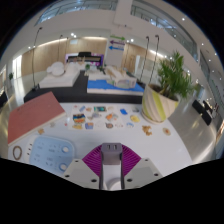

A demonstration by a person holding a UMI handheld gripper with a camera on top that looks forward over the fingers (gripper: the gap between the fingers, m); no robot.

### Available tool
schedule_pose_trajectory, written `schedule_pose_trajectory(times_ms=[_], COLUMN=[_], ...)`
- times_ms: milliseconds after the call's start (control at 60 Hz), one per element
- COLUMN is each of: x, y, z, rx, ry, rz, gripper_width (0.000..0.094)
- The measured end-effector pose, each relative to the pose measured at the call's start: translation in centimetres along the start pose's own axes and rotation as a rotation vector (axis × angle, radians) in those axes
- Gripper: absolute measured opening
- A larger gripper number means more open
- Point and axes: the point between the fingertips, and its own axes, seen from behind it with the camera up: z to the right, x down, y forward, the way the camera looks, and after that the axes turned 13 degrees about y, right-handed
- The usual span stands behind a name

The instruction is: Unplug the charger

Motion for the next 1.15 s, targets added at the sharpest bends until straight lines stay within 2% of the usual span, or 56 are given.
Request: schedule_pose_trajectory(times_ms=[100, 133, 250, 283, 517, 733, 883, 1150], x=[2.4, 2.7, 1.2, 0.6, -3.2, -0.2, 1.3, 3.4], y=[2.1, 2.2, -0.3, -1.9, -21.2, -35.5, -39.5, -40.7], z=[0.9, 1.1, 1.8, 2.0, 4.6, 7.8, 10.0, 12.8], rx=[-0.015, -0.019, -0.035, -0.041, -0.072, -0.116, -0.139, -0.146], ry=[0.022, 0.019, -0.015, -0.017, 0.042, 0.074, 0.049, 0.032], rz=[-0.075, -0.090, -0.077, -0.073, -0.027, -0.034, -0.010, -0.009], gripper_width=[0.0295, 0.0360, 0.0867, 0.0837, 0.0849, 0.0847, 0.0853, 0.0849])
